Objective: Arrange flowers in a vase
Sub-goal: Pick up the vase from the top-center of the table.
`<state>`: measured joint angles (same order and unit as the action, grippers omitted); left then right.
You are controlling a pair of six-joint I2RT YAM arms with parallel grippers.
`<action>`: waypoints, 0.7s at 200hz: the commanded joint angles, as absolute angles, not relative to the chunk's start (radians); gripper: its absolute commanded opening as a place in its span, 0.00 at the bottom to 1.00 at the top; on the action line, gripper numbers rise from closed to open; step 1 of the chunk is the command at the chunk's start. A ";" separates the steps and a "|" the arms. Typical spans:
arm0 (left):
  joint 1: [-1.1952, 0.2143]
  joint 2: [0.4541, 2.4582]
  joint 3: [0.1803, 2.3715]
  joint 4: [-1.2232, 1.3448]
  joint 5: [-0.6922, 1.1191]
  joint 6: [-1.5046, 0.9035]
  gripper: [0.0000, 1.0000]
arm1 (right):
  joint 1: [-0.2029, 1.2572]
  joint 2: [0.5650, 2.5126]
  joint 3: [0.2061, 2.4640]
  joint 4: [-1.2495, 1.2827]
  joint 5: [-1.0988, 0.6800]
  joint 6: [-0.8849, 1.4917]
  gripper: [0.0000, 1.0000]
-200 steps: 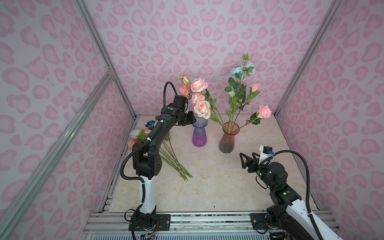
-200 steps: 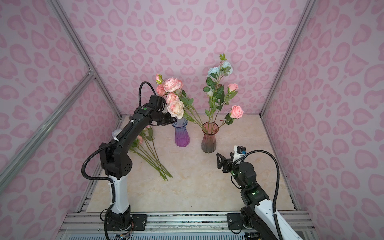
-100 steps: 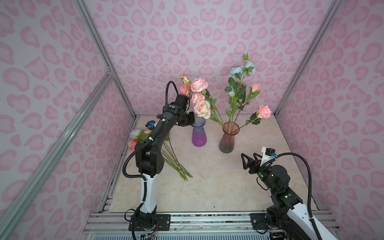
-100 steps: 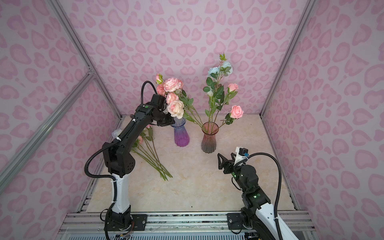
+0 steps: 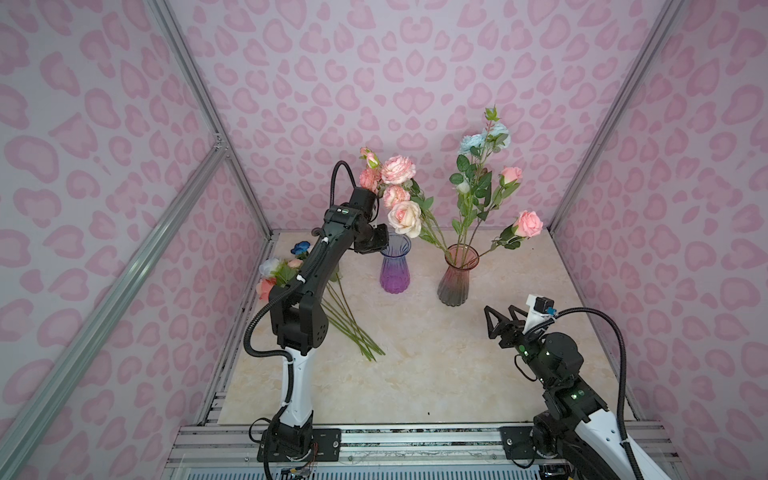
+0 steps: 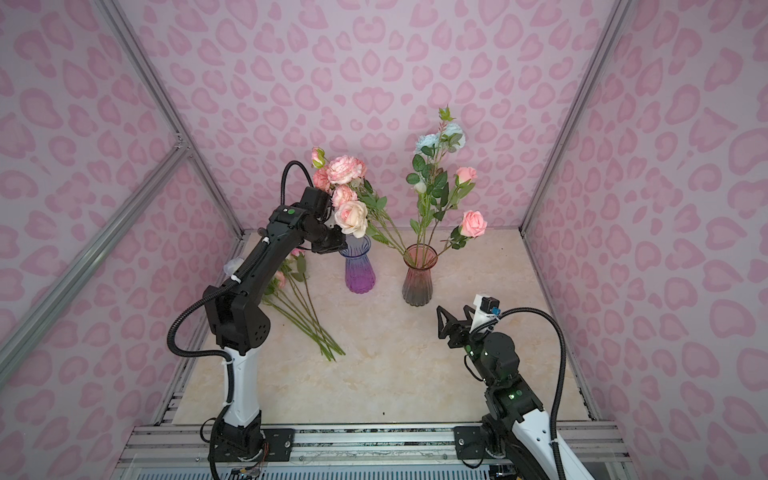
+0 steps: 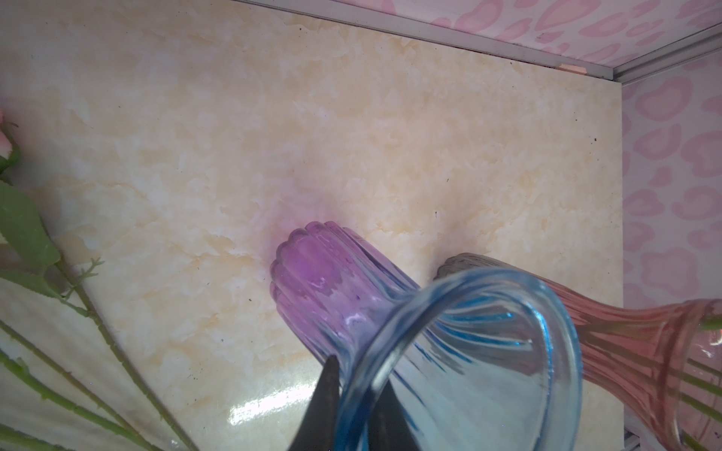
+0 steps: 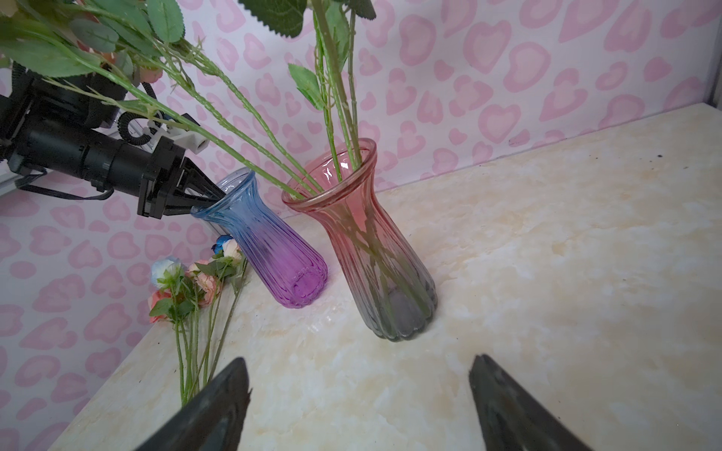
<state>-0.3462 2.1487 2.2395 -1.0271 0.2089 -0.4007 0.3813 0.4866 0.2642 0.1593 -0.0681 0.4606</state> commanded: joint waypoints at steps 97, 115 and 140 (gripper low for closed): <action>-0.345 1.932 1.958 -1.038 0.230 -0.357 0.03 | 0.382 0.486 0.253 0.174 -0.057 0.465 0.89; -0.345 1.906 1.919 -1.035 0.240 -0.351 0.03 | 0.382 0.486 0.254 0.175 -0.056 0.463 0.89; -0.344 1.879 1.888 -1.034 0.238 -0.351 0.04 | 0.381 0.490 0.252 0.174 -0.055 0.465 0.89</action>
